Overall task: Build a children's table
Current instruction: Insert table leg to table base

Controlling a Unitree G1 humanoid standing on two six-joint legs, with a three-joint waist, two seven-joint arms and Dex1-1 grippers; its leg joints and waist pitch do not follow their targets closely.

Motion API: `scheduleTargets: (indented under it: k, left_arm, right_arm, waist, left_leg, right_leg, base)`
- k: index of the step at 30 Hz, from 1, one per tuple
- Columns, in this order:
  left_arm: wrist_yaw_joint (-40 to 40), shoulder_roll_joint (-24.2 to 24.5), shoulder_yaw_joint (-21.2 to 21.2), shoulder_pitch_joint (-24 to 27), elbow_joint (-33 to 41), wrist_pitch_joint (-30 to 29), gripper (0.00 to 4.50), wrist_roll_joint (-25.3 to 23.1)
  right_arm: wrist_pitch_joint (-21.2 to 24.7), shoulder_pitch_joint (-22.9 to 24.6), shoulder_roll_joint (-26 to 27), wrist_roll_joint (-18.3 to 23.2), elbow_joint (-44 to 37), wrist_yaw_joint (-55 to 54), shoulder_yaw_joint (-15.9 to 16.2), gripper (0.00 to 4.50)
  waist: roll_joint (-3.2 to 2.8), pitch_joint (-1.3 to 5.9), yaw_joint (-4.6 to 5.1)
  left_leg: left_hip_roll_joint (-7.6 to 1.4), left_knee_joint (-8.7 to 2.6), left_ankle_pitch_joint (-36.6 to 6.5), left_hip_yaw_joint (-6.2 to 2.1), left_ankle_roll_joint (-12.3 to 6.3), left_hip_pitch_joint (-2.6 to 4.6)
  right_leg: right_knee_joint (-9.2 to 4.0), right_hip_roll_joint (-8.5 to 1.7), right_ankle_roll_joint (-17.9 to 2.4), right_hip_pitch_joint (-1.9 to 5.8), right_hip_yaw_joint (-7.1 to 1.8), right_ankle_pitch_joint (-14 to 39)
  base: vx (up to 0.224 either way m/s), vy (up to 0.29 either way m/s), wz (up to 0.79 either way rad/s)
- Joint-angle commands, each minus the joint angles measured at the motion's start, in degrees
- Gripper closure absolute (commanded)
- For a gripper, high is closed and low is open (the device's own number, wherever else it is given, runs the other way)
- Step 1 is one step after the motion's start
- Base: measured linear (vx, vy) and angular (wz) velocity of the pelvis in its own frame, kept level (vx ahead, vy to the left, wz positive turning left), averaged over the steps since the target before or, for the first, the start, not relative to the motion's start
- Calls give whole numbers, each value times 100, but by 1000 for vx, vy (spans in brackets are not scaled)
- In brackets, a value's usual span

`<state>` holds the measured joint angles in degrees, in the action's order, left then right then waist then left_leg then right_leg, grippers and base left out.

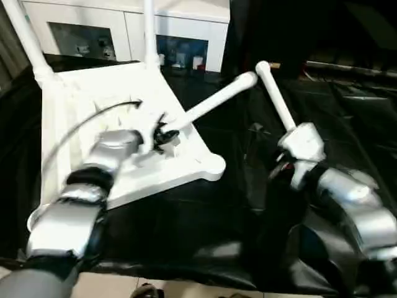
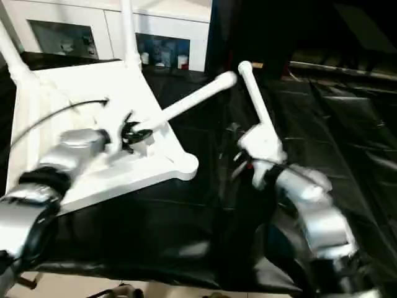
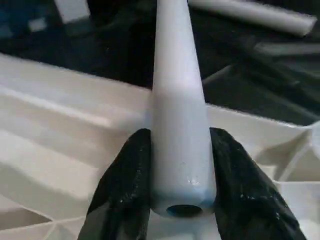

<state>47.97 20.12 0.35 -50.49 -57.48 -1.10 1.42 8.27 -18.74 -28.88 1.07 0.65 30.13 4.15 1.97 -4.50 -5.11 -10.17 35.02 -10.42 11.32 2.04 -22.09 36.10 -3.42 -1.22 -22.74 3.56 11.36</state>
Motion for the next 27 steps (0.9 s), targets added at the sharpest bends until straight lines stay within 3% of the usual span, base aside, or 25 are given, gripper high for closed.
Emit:
scheduleTargets:
  k: [1,3,4,7,8,9,12,13,22,27]
  left_arm:
    - [594,173,173,138,912,-538,313,466]
    - [832,266,175,286,1312,-794,314,615]
    - [919,305,168,349,1479,-907,314,665]
    - [1496,597,68,676,2341,-1581,314,1006]
    - [1771,766,-10,818,2682,-1867,314,1117]
    - [1801,790,-17,839,2726,-1891,314,1127]
    - [1855,909,-1,919,2953,-2082,314,1173]
    - [1808,997,53,996,3214,-2343,314,1239]
    - [1834,1178,44,1183,3758,-2844,314,1377]
    - [1971,1279,-32,1271,4049,-3165,314,1561]
  right_arm:
    - [-405,-164,-236,-459,426,-293,48,375]
    - [-620,-259,-320,-686,600,-407,144,357]
    - [-745,-298,-355,-786,683,-436,186,349]
    - [-1423,-511,-545,-1297,1082,-590,439,322]
    - [-1726,-609,-618,-1493,1280,-677,515,313]
    - [-1770,-625,-622,-1514,1315,-695,518,313]
    - [-2097,-747,-680,-1750,1554,-960,574,282]
    - [-2406,-857,-719,-1959,1789,-1222,616,282]
    - [-2926,-1081,-792,-2520,2410,-1766,761,205]
    - [-3028,-1264,-907,-3205,2613,-2349,940,156]
  waist:
    - [-111,469,-4]
    - [-123,453,3]
    - [-61,453,11]
    - [-102,443,23]
    - [-44,452,25]
    - [-75,445,26]
    - [-65,437,29]
    - [-59,442,31]
    - [-56,451,48]
    - [-68,456,44]
  left_leg:
    - [-391,-431,-1084,-209,88,194]
    - [-367,-419,-1130,-177,105,205]
    - [-360,-421,-1121,-166,48,190]
    - [-368,-423,-1038,-164,35,177]
    - [-363,-419,-1009,-160,31,178]
    - [-361,-416,-989,-160,25,172]
    - [-347,-409,-993,-154,-31,174]
    - [-353,-410,-974,-154,-13,175]
    - [-305,-387,-842,-136,-98,155]
    - [-303,-387,-799,-141,-70,160]
  right_leg:
    - [-396,-605,-1525,279,-327,450]
    - [-412,-566,-1526,262,-339,486]
    - [-419,-566,-1488,276,-342,488]
    - [-415,-575,-1465,263,-341,576]
    - [-406,-569,-1447,272,-341,622]
    - [-398,-567,-1447,267,-345,654]
    - [-421,-549,-1328,263,-354,845]
    - [-415,-549,-1321,255,-348,846]
    - [-397,-487,-1263,272,-343,660]
    - [-375,-478,-1267,269,-337,586]
  base:
    - [0,0,0]
    - [0,0,0]
    - [0,0,0]
    - [0,0,0]
    - [0,0,0]
    - [0,0,0]
    - [0,0,0]
    - [0,0,0]
    - [0,0,0]
    - [0,0,0]
